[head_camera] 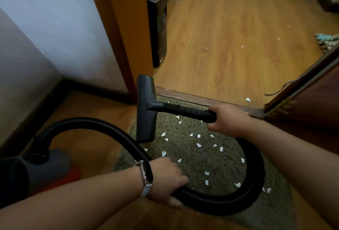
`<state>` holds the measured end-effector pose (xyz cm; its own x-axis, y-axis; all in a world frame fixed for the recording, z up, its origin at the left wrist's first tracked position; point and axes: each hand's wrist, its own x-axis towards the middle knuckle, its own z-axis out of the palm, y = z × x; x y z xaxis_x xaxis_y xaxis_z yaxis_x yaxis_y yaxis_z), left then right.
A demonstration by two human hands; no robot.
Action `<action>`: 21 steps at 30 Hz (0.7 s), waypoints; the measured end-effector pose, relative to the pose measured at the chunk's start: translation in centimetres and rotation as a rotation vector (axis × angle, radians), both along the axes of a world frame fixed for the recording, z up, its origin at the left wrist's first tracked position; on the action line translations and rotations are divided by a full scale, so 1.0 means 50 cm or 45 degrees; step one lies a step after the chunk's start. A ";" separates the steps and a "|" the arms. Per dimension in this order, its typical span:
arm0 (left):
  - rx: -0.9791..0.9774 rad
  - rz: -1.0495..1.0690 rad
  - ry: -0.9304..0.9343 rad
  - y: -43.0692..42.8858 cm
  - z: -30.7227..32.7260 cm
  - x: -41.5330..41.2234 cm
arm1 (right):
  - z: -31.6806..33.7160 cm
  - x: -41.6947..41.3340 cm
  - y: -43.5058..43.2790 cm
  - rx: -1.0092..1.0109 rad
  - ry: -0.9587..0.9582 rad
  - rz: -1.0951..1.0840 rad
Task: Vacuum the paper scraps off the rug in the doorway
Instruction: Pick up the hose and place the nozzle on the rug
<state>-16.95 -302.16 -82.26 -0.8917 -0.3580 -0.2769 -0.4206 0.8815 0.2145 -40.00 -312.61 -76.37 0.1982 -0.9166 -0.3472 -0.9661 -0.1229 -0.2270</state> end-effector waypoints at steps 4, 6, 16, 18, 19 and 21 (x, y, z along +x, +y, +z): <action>-0.167 0.168 0.281 -0.059 0.027 0.074 | 0.027 -0.047 0.031 -0.022 -0.039 -0.165; -0.247 0.610 0.517 -0.118 0.052 0.111 | 0.044 -0.069 0.047 -0.030 -0.099 -0.268; 0.958 1.730 1.210 -0.279 0.043 0.114 | 0.097 -0.036 0.099 -0.108 -0.098 -0.359; 1.098 1.751 1.312 -0.288 0.045 0.096 | 0.088 -0.019 0.095 -0.190 -0.038 -0.309; 1.191 1.788 1.364 -0.292 0.048 0.088 | 0.084 -0.014 0.088 -0.214 -0.050 -0.320; 1.326 1.843 1.451 -0.298 0.053 0.079 | 0.080 -0.011 0.071 -0.191 -0.132 -0.408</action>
<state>-12.99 -317.06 -79.60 -0.0693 -0.8906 -0.4495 0.1112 -0.4547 0.8837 -40.53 -309.08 -72.38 -0.0806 -0.9770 -0.1973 -0.9338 0.1432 -0.3279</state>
